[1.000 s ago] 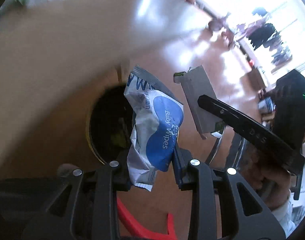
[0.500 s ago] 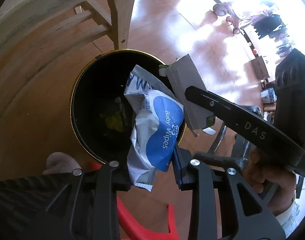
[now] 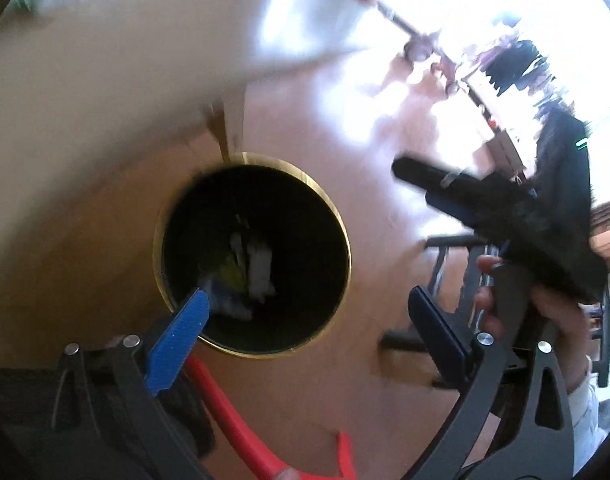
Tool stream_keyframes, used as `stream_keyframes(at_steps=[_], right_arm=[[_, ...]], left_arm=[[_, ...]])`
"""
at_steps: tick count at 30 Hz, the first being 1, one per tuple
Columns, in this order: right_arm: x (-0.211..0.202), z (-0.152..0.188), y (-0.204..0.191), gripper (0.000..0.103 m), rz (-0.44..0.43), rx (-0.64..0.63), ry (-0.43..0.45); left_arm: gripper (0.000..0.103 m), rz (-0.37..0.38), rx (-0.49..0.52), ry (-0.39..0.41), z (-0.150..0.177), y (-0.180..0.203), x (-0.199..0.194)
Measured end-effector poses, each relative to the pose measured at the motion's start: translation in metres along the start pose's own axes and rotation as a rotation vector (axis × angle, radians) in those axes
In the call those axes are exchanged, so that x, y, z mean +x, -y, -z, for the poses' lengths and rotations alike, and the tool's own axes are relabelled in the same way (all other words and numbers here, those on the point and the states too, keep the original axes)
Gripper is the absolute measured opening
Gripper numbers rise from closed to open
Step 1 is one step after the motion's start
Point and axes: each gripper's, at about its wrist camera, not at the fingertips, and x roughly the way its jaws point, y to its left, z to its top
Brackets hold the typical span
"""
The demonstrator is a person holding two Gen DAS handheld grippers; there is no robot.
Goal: Collect trash
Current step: 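Carry both items to the black bin and open both grippers over it, then grasp the red GOLDENLEAF box with the left gripper while the right grasps the clear plastic bag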
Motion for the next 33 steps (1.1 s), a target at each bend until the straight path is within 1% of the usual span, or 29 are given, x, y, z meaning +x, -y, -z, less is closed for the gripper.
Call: stream_keyframes(at_steps=[1,2,4,5,6,7,8,10,12,14,16,17,19,20,22,25,28,31,33], right_arm=[[-0.003,-0.001,-0.003,0.096,0.012,-0.014,0.016],[-0.005,-0.002,-0.007,0.096,0.023,-0.03,0.033],[-0.009,-0.005,-0.019,0.096,0.039,-0.068,0.054],[-0.01,-0.006,-0.028,0.096,0.036,-0.088,0.063],[-0.009,-0.008,-0.036,0.096,0.035,-0.107,0.071],[-0.008,-0.011,-0.046,0.096,0.032,-0.13,0.08],[-0.007,-0.013,-0.053,0.096,0.026,-0.146,0.084],[-0.003,-0.018,-0.077,0.096,0.008,-0.188,0.091],[0.002,-0.023,-0.103,0.096,-0.015,-0.229,0.102],[0.007,-0.026,-0.127,0.096,-0.023,-0.274,0.115],[0.014,-0.029,-0.153,0.096,-0.029,-0.327,0.122],[0.015,-0.03,-0.16,0.096,-0.03,-0.341,0.124],[0.023,-0.034,-0.181,0.096,-0.028,-0.384,0.131],[0.025,-0.036,-0.187,0.096,-0.025,-0.397,0.133],[0.032,-0.042,-0.205,0.096,-0.012,-0.433,0.14],[0.044,-0.053,-0.226,0.096,-0.001,-0.458,0.145],[0.057,-0.067,-0.247,0.096,-0.005,-0.461,0.146],[0.072,-0.082,-0.265,0.096,0.03,-0.475,0.14],[0.083,-0.094,-0.275,0.096,0.037,-0.469,0.131]], left_arm=[[0.097,-0.025,0.007,0.034,-0.001,-0.002,-0.011],[0.097,-0.078,0.001,0.089,-0.003,-0.01,-0.031],[0.097,-0.118,-0.068,0.139,-0.006,-0.032,-0.056],[0.097,-0.116,-0.132,0.152,-0.007,-0.048,-0.069],[0.097,-0.093,-0.22,0.17,-0.009,-0.069,-0.085],[0.097,-0.079,-0.274,0.197,-0.01,-0.084,-0.1],[0.097,-0.126,-0.294,0.241,-0.012,-0.1,-0.119],[0.097,-0.262,-0.277,0.299,-0.015,-0.114,-0.145],[0.097,-0.366,-0.291,0.338,-0.013,-0.137,-0.167],[0.097,-0.415,-0.343,0.35,-0.013,-0.167,-0.184],[0.097,-0.449,-0.382,0.35,-0.013,-0.188,-0.195],[0.097,-0.465,-0.399,0.35,-0.012,-0.2,-0.201],[0.097,-0.493,-0.428,0.343,-0.012,-0.218,-0.215],[0.097,-0.501,-0.438,0.345,-0.014,-0.221,-0.219],[0.097,-0.522,-0.463,0.348,-0.022,-0.243,-0.225],[0.097,-0.546,-0.48,0.338,-0.042,-0.263,-0.225],[0.097,-0.569,-0.473,0.307,-0.062,-0.277,-0.213],[0.097,-0.597,-0.466,0.273,-0.087,-0.293,-0.202],[0.097,-0.608,-0.467,0.259,-0.099,-0.302,-0.194]])
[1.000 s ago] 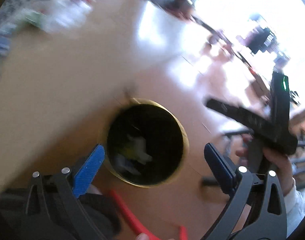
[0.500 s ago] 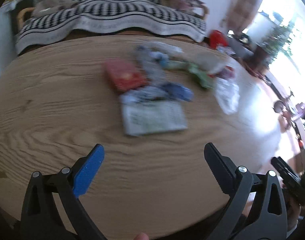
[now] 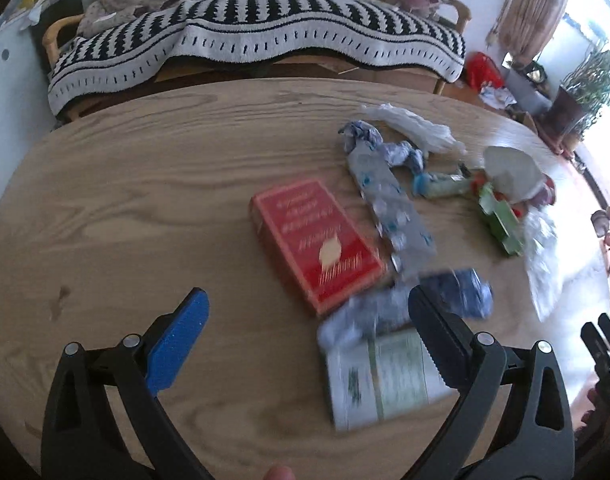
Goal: Collect trash
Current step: 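Grasp the red GOLDENLEAF box with the left gripper while the right grasps the clear plastic bag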
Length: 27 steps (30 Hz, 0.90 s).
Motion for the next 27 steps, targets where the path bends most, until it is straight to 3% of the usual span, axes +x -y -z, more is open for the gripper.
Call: stream_keyframes(at_steps=[7,14,16,20,24,27], right_arm=[[0.047,-0.042,-0.022,0.096,0.036,-0.009,-0.031],[0.105,-0.049,-0.045,0.096,0.197,-0.09,-0.116],[0.107,-0.043,-0.042,0.096,0.184,-0.071,-0.084],[0.111,-0.042,-0.026,0.098,0.116,0.003,-0.105],[0.112,-0.042,-0.026,0.098,0.124,0.008,-0.106],[0.111,-0.042,-0.027,0.098,0.123,0.009,-0.106]], left_arm=[[0.097,-0.021,0.033,-0.06,-0.027,0.013,0.044],[0.097,-0.031,0.048,-0.083,-0.032,-0.004,0.06],[0.097,-0.045,0.064,-0.08,-0.028,-0.016,0.058],[0.097,-0.071,0.076,-0.052,-0.026,-0.035,0.057],[0.097,-0.078,0.067,-0.037,-0.029,-0.037,0.058],[0.097,-0.081,0.062,0.022,-0.026,-0.033,0.058]])
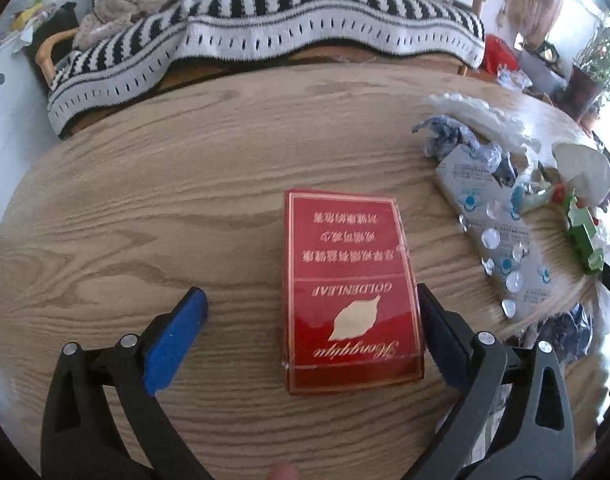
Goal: Collect trash
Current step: 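Grasp the red GOLDENLEAF box with the left gripper while the right grasps the clear plastic bag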
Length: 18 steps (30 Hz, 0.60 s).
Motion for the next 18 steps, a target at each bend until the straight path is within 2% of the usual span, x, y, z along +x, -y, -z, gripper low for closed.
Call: stream_keyframes(at_steps=[4,14,15,16,17,18], right_arm=[[-0.0003,0.0,0.0,0.098,0.0,0.0,0.0],[-0.0004,-0.0001,-0.0006,0.098,-0.001,0.001,0.0],[-0.0002,-0.0003,-0.0027,0.098,-0.011,0.0,0.0],[-0.0018,0.0006,-0.0015,0.096,-0.029,-0.01,0.002],[-0.0044,0.0015,-0.0012,0.078,-0.051,-0.024,0.013],[-0.0076,0.002,-0.0014,0.04,-0.051,-0.029,0.031]], left_arm=[[0.097,0.005,0.012,0.057,0.0043,0.0007,-0.0005],[0.098,0.006,0.012,0.067,0.0031,-0.0006,0.0005],[0.096,0.004,0.008,0.068,0.0028,-0.0009,0.0003],[0.079,0.002,0.002,0.077,0.0047,-0.0022,-0.0015],[0.056,-0.009,-0.009,0.101,0.0057,-0.0036,-0.0062],[0.055,-0.037,-0.028,0.11,0.0076,-0.0063,-0.009]])
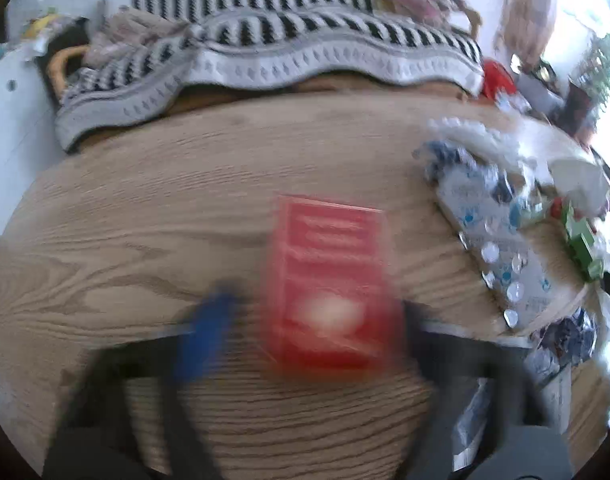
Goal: Collect trash
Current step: 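Grasp the red GOLDENLEAF box with the left gripper while the right grasps the clear plastic bag, then carry both items to the black bin and open both grippers over it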
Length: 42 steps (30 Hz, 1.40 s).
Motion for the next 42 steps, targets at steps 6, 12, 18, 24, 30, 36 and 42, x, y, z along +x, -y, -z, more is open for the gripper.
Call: stream_keyframes(at_steps=[6,12,18,24,30,36,42], right_arm=[[-0.016,0.016,0.03,0.006,-0.173,0.132,0.046],[-0.06,0.02,0.032,0.006,-0.178,0.126,0.157],[-0.098,0.015,0.028,0.006,-0.186,0.116,0.216],[-0.127,0.028,0.044,0.006,-0.18,0.129,0.24],[-0.17,0.057,0.093,0.006,-0.141,0.199,0.283],[-0.216,0.097,0.148,0.006,-0.124,0.299,0.318],[-0.265,0.14,0.179,0.006,-0.123,0.32,0.369]], left_arm=[[0.054,0.079,-0.069,-0.026,0.005,-0.016,-0.012],[0.054,0.094,-0.087,0.015,0.002,-0.024,-0.047],[0.054,0.12,-0.083,0.044,0.006,-0.018,-0.077],[0.054,0.171,-0.078,0.073,0.01,-0.009,-0.109],[0.054,0.221,-0.04,0.117,0.018,0.014,-0.15],[0.054,0.326,0.05,0.103,0.041,0.076,-0.188],[0.054,0.477,0.21,0.067,0.092,0.176,-0.227]])
